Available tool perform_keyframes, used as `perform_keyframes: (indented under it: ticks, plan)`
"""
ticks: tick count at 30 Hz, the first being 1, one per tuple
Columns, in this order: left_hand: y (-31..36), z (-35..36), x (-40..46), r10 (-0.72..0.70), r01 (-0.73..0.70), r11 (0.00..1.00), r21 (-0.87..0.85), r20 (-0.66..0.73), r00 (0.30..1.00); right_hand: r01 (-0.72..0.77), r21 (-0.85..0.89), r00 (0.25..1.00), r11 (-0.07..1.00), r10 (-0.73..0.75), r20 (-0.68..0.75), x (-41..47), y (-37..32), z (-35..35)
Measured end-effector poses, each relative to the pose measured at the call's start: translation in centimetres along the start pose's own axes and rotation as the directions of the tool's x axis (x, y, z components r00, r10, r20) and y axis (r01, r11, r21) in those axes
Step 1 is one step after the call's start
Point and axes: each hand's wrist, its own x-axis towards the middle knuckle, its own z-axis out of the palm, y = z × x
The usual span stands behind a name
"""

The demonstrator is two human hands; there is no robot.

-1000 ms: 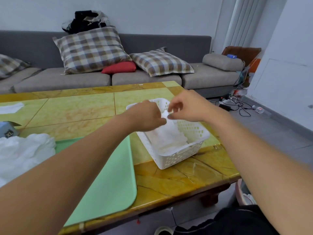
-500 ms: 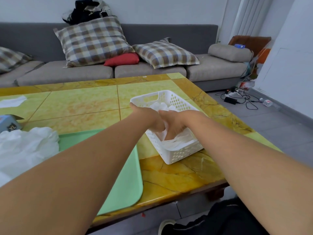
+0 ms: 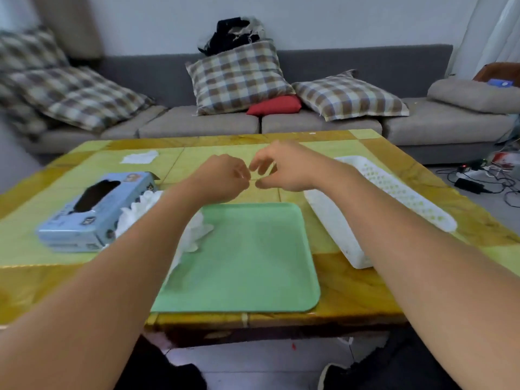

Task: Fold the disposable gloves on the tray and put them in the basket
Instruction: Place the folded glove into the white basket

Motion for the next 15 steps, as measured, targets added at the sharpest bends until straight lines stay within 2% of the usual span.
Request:
perform_keyframes:
  ticks: [1, 3, 6, 9, 12, 13, 15]
  plan:
    - [-2.6, -0.6, -1.6, -0.075, 0.074, 0.997, -0.032, -0.046, 0.996, 0.079, 0.052, 0.996, 0.996, -0.08, 0.029, 0.7, -2.1, 2.0]
    - [-6.8, -1.3, -4.3, -0.189, 0.175, 0.979, -0.1, -0.148, 0.971, 0.169, 0.037, 0.98, 0.985, -0.171, 0.101, 2.1, -5.0, 5.7]
    - [-11.3, -1.3, -7.1, -0.277, 0.255, 0.959, -0.123, -0.229, 0.933, 0.225, 0.042, 0.966, 0.973, -0.229, 0.118, 3.5, -7.4, 9.5]
    - [-14.1, -1.4, -9.2, -0.318, 0.3, 0.946, -0.119, -0.182, 0.93, 0.294, 0.121, 0.952, 0.948, -0.302, 0.049, 5.0, -10.1, 11.3]
    - [-16.7, -1.1, -9.8, -0.337, 0.335, 0.941, -0.041, -0.093, 0.937, 0.303, 0.054, 0.946, 0.951, -0.307, 0.105, 6.1, -12.0, 13.4]
    - [-17.5, -1.1, -10.0, -0.354, 0.352, 0.935, -0.039, -0.068, 0.933, 0.277, 0.021, 0.958, 0.961, -0.278, 0.075, 6.5, -12.4, 14.2]
    - [-18.2, -1.1, -10.2, -0.373, 0.372, 0.927, -0.051, -0.015, 0.928, 0.229, 0.065, 0.972, 0.971, -0.223, -0.078, 6.9, -12.6, 15.0]
